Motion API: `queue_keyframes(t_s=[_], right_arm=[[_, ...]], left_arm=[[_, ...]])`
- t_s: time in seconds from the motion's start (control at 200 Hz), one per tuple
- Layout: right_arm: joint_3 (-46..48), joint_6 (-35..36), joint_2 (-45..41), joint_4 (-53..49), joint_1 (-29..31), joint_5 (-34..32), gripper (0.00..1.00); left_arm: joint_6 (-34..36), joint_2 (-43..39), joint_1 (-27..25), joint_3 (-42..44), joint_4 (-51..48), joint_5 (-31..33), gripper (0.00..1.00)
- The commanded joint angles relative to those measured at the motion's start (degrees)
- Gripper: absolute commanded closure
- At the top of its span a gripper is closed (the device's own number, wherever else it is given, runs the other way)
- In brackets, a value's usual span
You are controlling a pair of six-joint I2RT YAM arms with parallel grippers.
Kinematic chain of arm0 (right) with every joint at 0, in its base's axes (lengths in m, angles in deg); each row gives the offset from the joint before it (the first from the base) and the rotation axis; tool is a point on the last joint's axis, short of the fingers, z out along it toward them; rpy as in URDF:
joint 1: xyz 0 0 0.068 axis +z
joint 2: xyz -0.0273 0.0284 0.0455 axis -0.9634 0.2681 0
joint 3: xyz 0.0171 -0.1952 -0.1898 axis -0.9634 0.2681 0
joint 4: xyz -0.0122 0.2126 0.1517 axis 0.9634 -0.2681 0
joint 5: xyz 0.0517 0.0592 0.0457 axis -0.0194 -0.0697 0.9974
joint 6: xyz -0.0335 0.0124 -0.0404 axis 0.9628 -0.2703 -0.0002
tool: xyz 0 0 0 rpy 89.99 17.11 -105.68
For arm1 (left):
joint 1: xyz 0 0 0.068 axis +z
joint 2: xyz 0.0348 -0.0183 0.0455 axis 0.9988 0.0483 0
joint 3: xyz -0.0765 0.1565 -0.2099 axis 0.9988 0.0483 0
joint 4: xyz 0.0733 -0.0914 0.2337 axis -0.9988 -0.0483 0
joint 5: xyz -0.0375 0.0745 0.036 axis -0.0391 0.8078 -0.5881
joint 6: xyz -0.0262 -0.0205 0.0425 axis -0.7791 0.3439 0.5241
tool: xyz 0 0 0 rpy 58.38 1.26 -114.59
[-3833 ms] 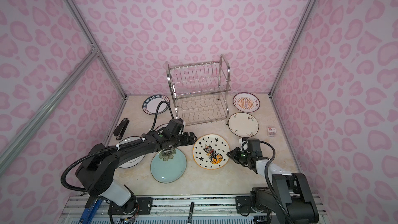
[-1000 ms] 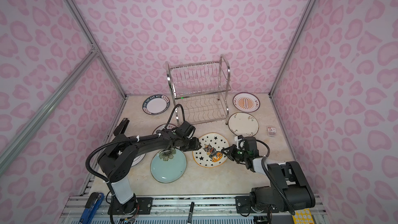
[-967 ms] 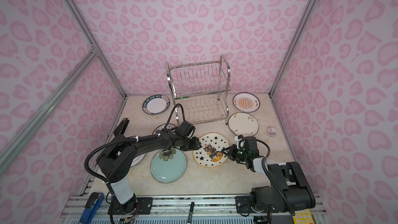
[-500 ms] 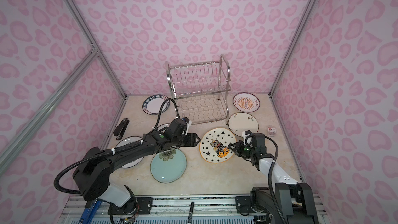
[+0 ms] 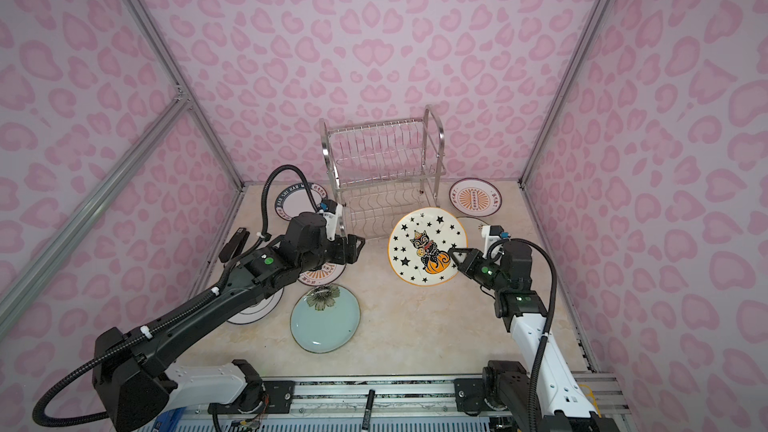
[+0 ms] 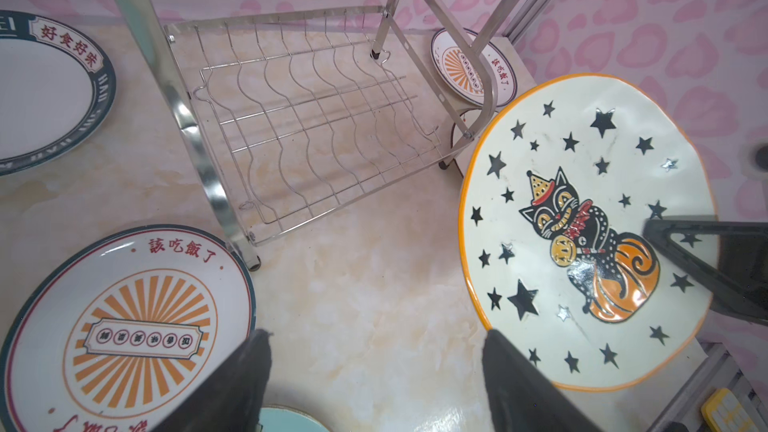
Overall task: Load the plates into the dish rack
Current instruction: 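Lift the cat plate upright with both grippers toward the dish rack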
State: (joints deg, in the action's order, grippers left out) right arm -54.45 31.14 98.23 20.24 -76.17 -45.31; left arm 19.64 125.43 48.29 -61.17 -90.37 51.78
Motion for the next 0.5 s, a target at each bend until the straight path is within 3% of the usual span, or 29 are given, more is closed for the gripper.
queue_keyframes(t_s=[0.0, 0.32, 0.495], right_arm=[[-2.2, -2.2, 0.7, 12.1, 1.9, 0.1, 1.00], [-9.5, 1.5, 5.3, 16.3, 12.8, -3.8, 1.00], [-11.8, 1.8, 8.1, 19.1, 16.9, -3.4, 1.00]], left_arm=[[0.6, -2.2, 2.7, 0.6, 2.0, -7.6, 0.18], [-0.2, -12.1, 8.5, 6.1, 7.5, -20.3, 0.18], [-1.9, -13.3, 10.3, 8.6, 10.4, -23.4, 0.19]])
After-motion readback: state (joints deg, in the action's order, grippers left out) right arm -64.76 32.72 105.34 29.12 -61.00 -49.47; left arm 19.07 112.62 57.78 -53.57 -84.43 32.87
